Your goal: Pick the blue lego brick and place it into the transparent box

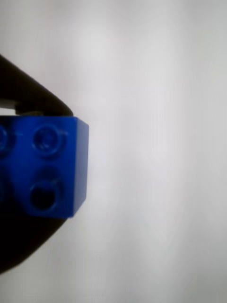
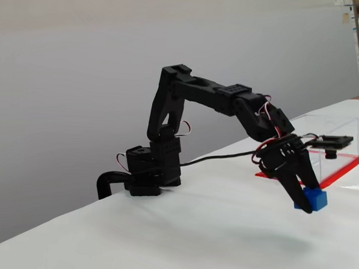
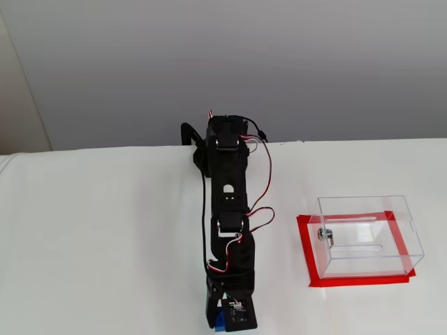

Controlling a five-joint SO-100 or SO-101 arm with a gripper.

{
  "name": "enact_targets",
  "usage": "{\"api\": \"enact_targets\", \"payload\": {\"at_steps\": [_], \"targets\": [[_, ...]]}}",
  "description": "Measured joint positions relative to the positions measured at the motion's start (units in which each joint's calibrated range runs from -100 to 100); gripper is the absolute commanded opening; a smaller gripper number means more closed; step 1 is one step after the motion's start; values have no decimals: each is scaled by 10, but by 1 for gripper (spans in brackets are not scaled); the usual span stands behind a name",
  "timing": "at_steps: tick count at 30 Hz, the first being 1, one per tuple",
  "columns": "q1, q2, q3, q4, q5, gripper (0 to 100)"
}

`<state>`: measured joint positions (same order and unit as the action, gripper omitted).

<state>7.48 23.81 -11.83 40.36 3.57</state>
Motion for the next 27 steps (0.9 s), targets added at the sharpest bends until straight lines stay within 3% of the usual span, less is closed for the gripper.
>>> {"api": "enact_targets", "payload": {"at_steps": [19, 27], "targets": [[-25, -318, 151, 2, 0, 2], [-37, -427, 161, 51, -1, 2]]}}
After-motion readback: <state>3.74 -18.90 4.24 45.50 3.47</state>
